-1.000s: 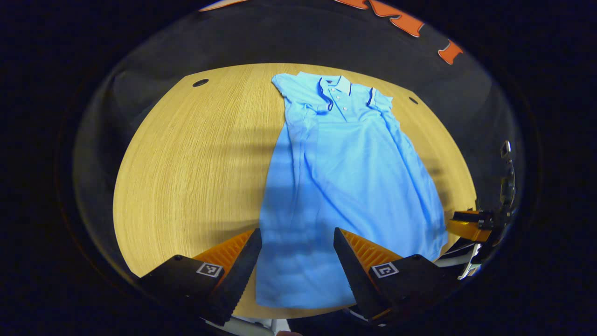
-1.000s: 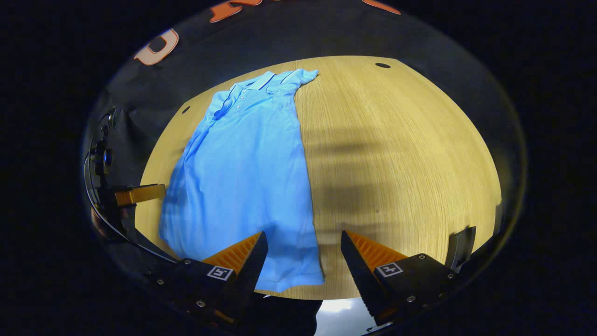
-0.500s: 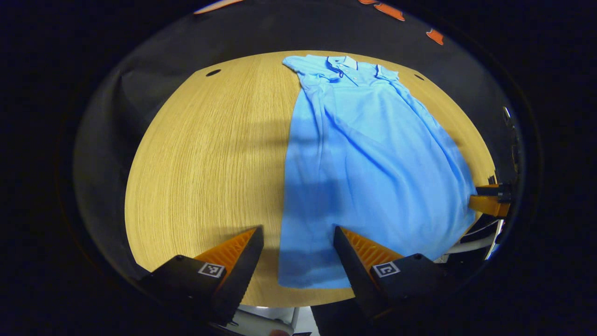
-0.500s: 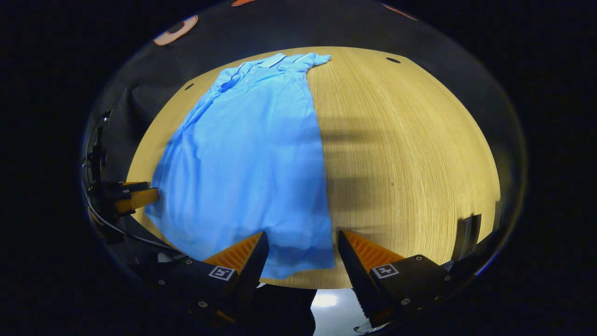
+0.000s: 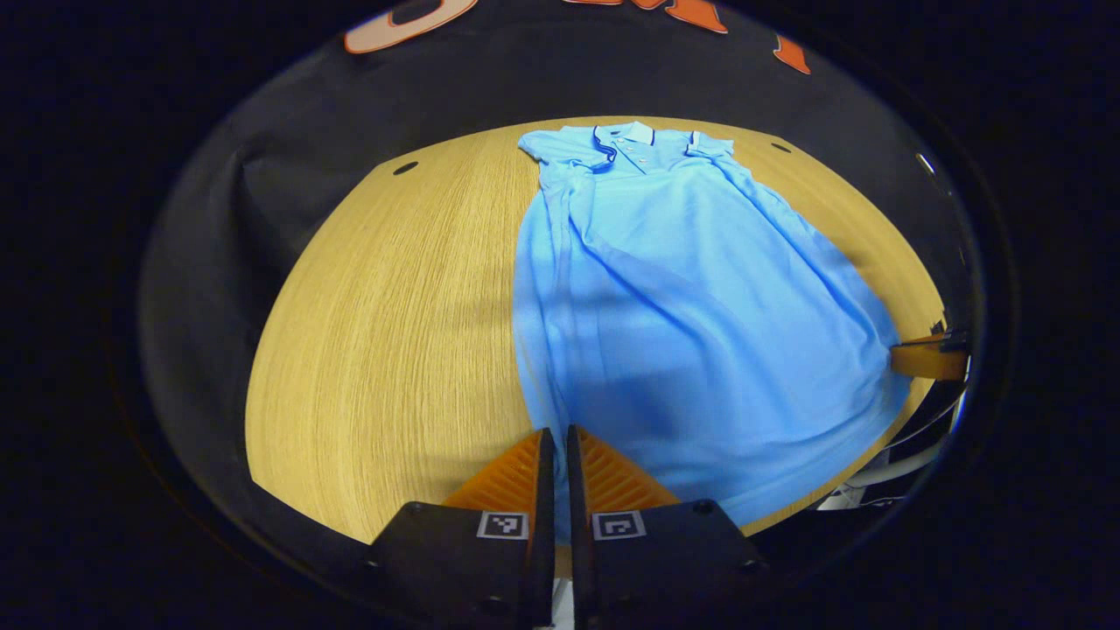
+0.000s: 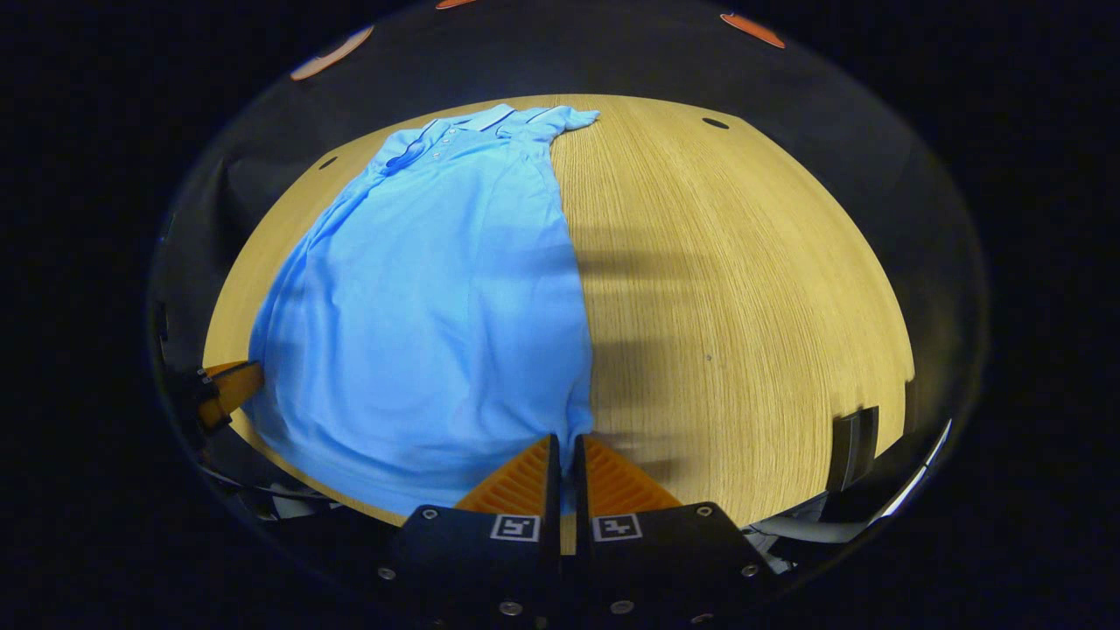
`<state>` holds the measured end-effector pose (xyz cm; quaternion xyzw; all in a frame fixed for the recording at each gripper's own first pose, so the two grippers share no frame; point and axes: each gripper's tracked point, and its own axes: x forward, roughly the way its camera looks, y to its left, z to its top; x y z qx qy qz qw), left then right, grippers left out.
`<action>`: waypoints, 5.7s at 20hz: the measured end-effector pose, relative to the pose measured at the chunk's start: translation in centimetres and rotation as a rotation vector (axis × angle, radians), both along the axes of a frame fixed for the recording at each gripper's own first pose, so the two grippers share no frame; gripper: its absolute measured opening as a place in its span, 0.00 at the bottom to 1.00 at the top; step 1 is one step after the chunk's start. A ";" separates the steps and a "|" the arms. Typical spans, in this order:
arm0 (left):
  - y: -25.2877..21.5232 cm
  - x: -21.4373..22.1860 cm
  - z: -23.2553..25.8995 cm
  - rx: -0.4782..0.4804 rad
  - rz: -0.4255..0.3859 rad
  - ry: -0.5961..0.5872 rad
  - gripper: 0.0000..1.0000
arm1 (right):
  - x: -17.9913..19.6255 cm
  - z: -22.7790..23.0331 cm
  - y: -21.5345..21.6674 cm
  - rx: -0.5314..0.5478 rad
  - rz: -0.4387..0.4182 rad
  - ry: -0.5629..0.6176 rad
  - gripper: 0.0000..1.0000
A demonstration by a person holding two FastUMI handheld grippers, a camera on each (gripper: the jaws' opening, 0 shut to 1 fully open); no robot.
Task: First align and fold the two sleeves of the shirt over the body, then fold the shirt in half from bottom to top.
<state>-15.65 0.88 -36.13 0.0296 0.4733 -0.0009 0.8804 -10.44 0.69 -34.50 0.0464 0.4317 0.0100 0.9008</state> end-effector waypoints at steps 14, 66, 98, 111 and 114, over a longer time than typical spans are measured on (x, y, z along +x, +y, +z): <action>-0.4 4.9 5.7 -0.072 -0.021 -0.156 0.04 | 4.0 5.1 4.3 0.454 -0.039 -0.099 0.01; 2.4 13.5 17.1 -0.255 0.048 -0.349 0.04 | 10.0 18.7 3.6 0.631 0.125 -0.373 0.01; 7.0 47.8 14.7 -0.212 -0.096 -0.418 0.33 | 42.6 26.7 -1.9 0.357 -0.090 -0.458 0.29; 4.6 34.3 29.1 -0.164 -0.078 -0.635 0.97 | 28.2 34.2 -2.2 0.201 0.022 -0.674 0.83; 3.0 29.4 32.2 -0.143 -0.084 -0.728 0.98 | 23.5 35.2 -1.5 0.194 0.038 -0.731 0.84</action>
